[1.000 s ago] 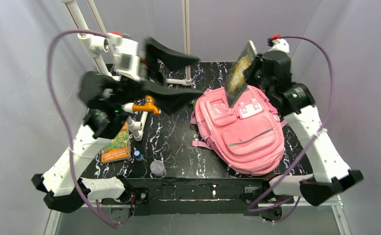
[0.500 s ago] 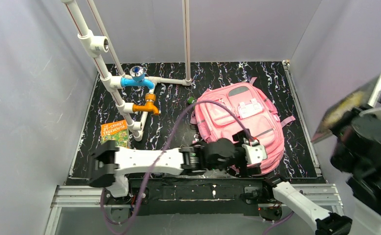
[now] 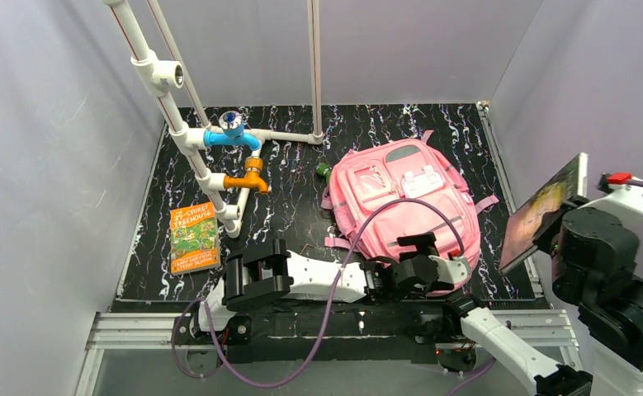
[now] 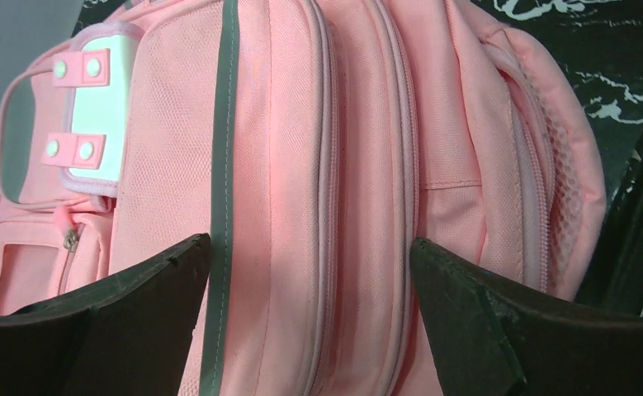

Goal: Pack the student bag
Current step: Place the book in the student bag.

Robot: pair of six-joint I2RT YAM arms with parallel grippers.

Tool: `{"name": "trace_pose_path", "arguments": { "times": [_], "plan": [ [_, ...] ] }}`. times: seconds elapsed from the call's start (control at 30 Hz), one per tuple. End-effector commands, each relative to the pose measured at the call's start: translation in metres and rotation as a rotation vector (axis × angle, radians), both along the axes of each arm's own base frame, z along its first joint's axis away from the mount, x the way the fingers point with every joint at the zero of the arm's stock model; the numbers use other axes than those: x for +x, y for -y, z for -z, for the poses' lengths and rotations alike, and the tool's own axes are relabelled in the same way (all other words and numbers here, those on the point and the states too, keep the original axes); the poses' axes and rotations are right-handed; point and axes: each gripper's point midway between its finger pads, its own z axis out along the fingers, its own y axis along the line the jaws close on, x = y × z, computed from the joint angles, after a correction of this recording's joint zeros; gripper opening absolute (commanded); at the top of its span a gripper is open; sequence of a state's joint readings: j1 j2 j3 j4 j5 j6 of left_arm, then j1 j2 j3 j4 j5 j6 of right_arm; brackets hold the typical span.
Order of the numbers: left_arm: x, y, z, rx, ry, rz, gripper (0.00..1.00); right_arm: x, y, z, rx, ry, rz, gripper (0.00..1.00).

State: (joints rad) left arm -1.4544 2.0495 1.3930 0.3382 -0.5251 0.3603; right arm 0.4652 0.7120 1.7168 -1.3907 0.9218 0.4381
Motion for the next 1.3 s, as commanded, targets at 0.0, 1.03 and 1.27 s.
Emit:
{"name": "trace_pose_path", "arguments": {
  "times": [0.0, 1.03, 1.27],
  "plan": [
    [0.028, 0.0, -0.024, -0.032, 0.081, -0.116, 0.88, -0.005, -0.013, 0.014, 0.119, 0.018, -0.046, 0.01],
    [0.091, -0.064, -0.217, -0.43, -0.413, -0.21, 0.0, -0.002, -0.115, 0.137, 1.113, 0.075, -0.396, 0.01],
    [0.078, -0.059, -0.215, -0.429, -0.473, -0.154, 0.0, 0.04, -0.147, 0.141, 1.121, 0.183, -0.285, 0.01]
  ]
}}
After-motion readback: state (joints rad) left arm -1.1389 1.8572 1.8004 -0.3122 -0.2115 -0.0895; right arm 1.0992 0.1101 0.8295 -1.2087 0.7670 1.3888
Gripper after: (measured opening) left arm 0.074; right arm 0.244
